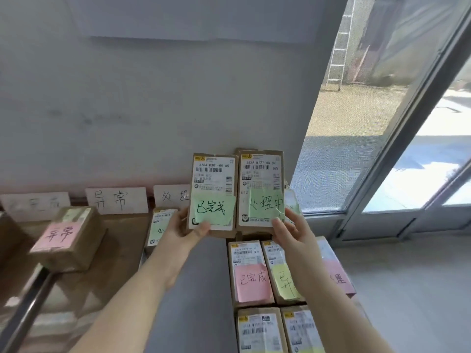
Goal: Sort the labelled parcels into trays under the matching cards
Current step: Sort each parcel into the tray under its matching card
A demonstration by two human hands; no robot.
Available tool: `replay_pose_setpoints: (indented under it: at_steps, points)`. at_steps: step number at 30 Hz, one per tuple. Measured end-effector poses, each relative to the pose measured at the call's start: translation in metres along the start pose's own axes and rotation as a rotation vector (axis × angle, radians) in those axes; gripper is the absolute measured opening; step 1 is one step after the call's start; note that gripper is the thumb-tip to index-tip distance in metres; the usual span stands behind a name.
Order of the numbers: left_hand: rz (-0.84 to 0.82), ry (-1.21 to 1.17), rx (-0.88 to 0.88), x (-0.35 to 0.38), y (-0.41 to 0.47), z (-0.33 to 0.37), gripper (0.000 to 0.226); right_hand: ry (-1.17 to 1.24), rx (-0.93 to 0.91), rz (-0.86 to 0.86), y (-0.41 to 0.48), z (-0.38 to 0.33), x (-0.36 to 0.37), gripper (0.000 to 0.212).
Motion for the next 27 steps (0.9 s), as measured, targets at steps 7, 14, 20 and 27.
replay_pose_setpoints:
  at_steps: [7,14,20,27]
  points:
    - [-0.041,0.119,0.028,-0.025,-0.047,-0.012,0.045,-0.031,-0.036,0.085,-0.054,0.014,0.021,0.032]
    - [0.023,0.216,-0.011,-0.022,-0.082,-0.023,0.042,-0.026,-0.024,0.073,-0.089,0.024,0.012,0.030]
    - [0.126,0.237,-0.053,-0.006,-0.107,-0.037,0.035,-0.124,-0.036,0.016,-0.105,0.024,-0.008,0.032]
    - [0.201,0.271,-0.022,0.014,-0.139,-0.033,0.026,-0.154,-0.060,-0.010,-0.127,0.018,-0.028,0.033]
Point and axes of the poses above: each hand's wrist, its own y-axis towards the middle knuckle, its own x-axis out of the palm, z = x × y, the point moved 5 cm from there along y, towards the middle knuckle, and after that the axes turned 3 degrees about -z, right-handed, at the moved point
